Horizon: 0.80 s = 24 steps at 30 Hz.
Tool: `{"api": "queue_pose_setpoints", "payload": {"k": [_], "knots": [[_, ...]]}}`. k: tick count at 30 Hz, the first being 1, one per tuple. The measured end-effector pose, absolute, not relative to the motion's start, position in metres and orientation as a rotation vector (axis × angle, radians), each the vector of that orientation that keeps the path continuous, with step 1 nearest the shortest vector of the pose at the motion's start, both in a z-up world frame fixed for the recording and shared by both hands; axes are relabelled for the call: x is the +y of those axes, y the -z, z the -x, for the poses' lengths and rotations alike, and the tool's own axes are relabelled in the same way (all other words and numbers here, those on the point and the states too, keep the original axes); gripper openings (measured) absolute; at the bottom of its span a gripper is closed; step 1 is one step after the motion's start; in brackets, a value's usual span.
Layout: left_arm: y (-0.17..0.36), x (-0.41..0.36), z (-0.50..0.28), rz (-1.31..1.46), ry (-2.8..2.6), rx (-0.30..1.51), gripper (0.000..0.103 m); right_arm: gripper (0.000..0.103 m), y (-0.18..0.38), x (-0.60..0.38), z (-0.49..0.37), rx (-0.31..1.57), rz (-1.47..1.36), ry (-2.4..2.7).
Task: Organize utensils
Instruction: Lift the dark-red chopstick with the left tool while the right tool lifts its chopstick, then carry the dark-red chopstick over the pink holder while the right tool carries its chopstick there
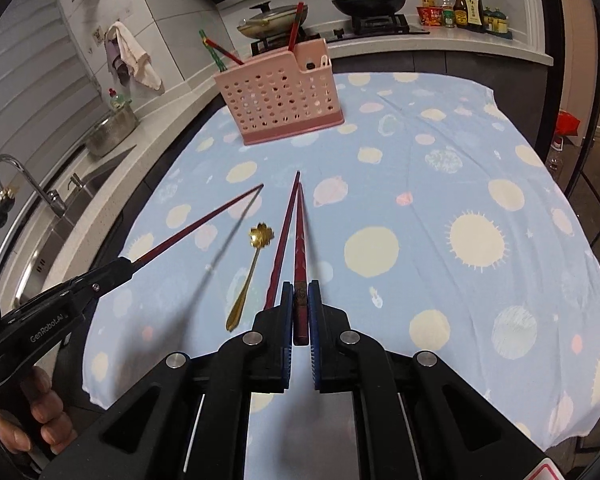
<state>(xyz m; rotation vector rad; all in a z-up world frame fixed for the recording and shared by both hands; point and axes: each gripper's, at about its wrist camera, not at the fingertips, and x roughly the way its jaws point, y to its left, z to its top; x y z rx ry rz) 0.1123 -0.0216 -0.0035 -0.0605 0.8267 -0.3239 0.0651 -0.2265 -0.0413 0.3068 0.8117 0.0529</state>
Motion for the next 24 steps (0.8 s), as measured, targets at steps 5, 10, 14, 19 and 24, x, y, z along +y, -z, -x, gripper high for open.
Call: {"api": "queue_pose_setpoints", "payload": {"k": [5,10,14,19,24], "knots": [[-0.027,-0.016,-0.126,0.075,0.312,0.76,0.007,0.007,0.008,-0.241,-0.077,0.731,-0.324,-0.038],[-0.052,-0.017,-0.145,0.079,0.305,0.701,0.007,0.007,-0.021,-0.253,-0.095,0.655,-0.339,-0.031],[-0.068,-0.018,-0.162,0.087,0.297,0.663,0.007,0.007,-0.034,-0.26,-0.109,0.62,-0.35,-0.027],[-0.084,-0.019,-0.184,0.099,0.286,0.629,0.007,0.007,-0.046,-0.267,-0.126,0.589,-0.356,-0.027],[-0.098,-0.02,-0.204,0.108,0.282,0.606,0.007,0.007,-0.062,-0.271,-0.139,0.551,-0.353,-0.026]]}}
